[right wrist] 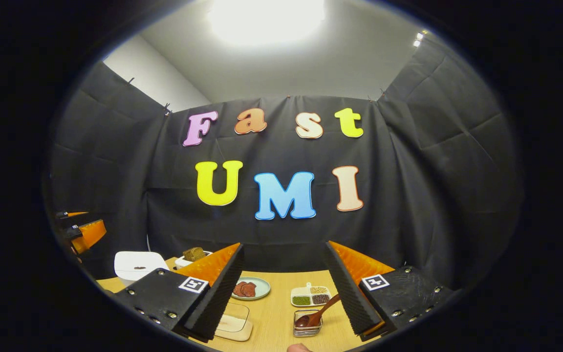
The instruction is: Close the left gripper, press the button to open the rice cooker; take a wooden spoon from the chopstick holder with the right hand, scoop a spoonful of rice and pour it into the rice cooker, then put the wooden spoon back into the chopstick holder.
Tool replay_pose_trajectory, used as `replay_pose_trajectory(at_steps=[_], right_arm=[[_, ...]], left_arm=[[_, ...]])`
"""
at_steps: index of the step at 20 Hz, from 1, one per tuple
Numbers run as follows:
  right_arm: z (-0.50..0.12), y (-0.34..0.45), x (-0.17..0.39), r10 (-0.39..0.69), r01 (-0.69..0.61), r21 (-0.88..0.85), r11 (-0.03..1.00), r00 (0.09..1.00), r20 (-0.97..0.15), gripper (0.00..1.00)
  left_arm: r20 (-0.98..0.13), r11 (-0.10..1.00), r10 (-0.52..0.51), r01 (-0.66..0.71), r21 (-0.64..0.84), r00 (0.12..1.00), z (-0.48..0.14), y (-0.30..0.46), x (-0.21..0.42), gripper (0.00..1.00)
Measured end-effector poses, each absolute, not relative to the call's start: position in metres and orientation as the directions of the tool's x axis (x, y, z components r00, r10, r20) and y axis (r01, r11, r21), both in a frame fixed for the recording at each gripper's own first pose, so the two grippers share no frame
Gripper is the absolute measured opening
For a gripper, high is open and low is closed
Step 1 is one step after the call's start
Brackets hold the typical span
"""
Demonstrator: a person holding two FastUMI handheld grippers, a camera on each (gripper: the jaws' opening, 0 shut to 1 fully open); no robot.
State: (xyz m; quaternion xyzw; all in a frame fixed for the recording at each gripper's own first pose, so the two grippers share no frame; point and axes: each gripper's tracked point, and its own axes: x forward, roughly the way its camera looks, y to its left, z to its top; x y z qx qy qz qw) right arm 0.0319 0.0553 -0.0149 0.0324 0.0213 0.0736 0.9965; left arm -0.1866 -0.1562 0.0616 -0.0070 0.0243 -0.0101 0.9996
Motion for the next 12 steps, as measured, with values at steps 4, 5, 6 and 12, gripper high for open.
replay_pose_trajectory(at_steps=[4,5,6,12], right_arm=[[-0.018,0.070,0.028,0.168,-0.165,0.054,0.985,0.985,-0.050,0.98],[-0.018,0.073,0.027,0.178,-0.175,0.051,0.983,0.983,-0.050,0.98],[-0.017,0.077,0.026,0.185,-0.183,0.047,0.982,0.981,-0.051,0.98],[-0.013,0.089,0.022,0.200,-0.199,0.027,0.980,0.979,-0.036,0.98]], left_arm=[[-0.043,0.999,-0.006,0.004,-0.050,0.999,0.066,-0.153,-0.194,0.99],[-0.040,0.999,0.004,-0.006,-0.054,0.999,0.067,-0.150,-0.197,0.99],[-0.037,0.998,0.008,-0.010,-0.055,0.999,0.069,-0.149,-0.197,0.99],[-0.046,0.998,0.040,-0.042,-0.045,0.998,0.065,-0.142,-0.200,0.94]])
